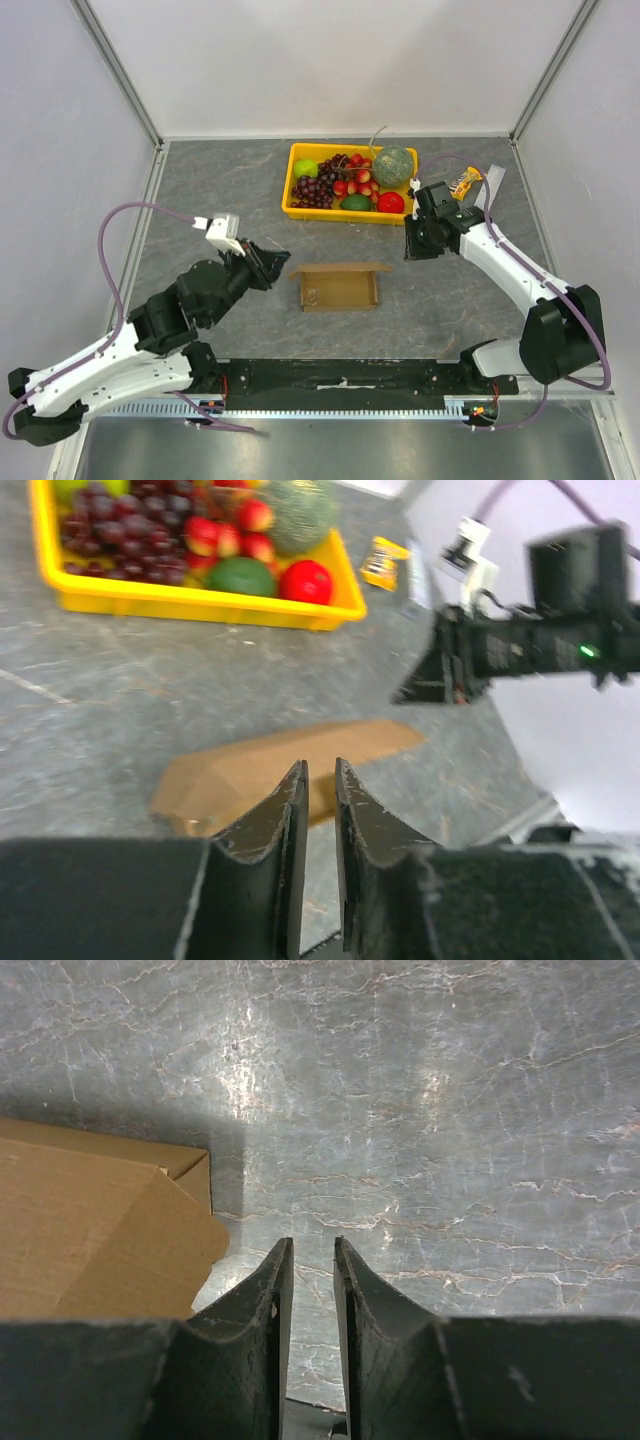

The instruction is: Fold the paper box

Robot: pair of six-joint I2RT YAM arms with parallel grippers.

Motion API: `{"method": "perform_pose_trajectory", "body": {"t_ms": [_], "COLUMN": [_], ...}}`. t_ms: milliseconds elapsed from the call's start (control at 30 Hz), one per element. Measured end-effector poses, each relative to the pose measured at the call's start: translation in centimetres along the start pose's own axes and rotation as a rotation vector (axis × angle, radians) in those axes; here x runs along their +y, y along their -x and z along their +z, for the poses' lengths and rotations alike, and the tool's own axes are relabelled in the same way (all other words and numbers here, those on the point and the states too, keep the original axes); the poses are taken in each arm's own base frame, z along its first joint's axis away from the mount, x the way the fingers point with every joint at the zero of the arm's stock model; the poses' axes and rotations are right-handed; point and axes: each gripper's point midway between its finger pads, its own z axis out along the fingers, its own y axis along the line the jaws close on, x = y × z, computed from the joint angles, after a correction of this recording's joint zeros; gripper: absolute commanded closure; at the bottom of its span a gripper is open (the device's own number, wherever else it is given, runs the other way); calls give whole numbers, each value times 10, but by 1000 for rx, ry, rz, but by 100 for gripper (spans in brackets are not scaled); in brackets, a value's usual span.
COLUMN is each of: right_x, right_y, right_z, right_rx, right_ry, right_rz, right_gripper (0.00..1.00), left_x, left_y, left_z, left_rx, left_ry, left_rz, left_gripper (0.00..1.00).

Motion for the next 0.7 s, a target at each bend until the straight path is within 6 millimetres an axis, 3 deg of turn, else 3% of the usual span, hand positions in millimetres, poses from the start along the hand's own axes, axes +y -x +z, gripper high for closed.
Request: {"method": "perform_pose_trajectory", "body": {"t_ms": [100,200,267,333,533,700], "right_x": [2,7,10,13,22,28], "right_y": [-4,-10,-13,-16,-21,-27], "right_z": [5,10,12,14,12,13], "right_rx": [27,63,83,100,127,161], "right_ry": [18,50,70,94,148,185], "right_rz": [-16,-31,-36,-36,-39,-39], "right_gripper": [76,81,83,86,91,94], "left_x": [25,74,104,127,139,133], "left_y": [15,21,16,-2,-56,-77], "left_z": [13,32,40,48,59,64], "left_rx": [-20,9,51,139,363,455], "left_ry": [141,309,395,447,414,357], "left_rz": [10,-8,-23,-29,-38,-46], "left_gripper": [83,88,91,95,98,98]}}
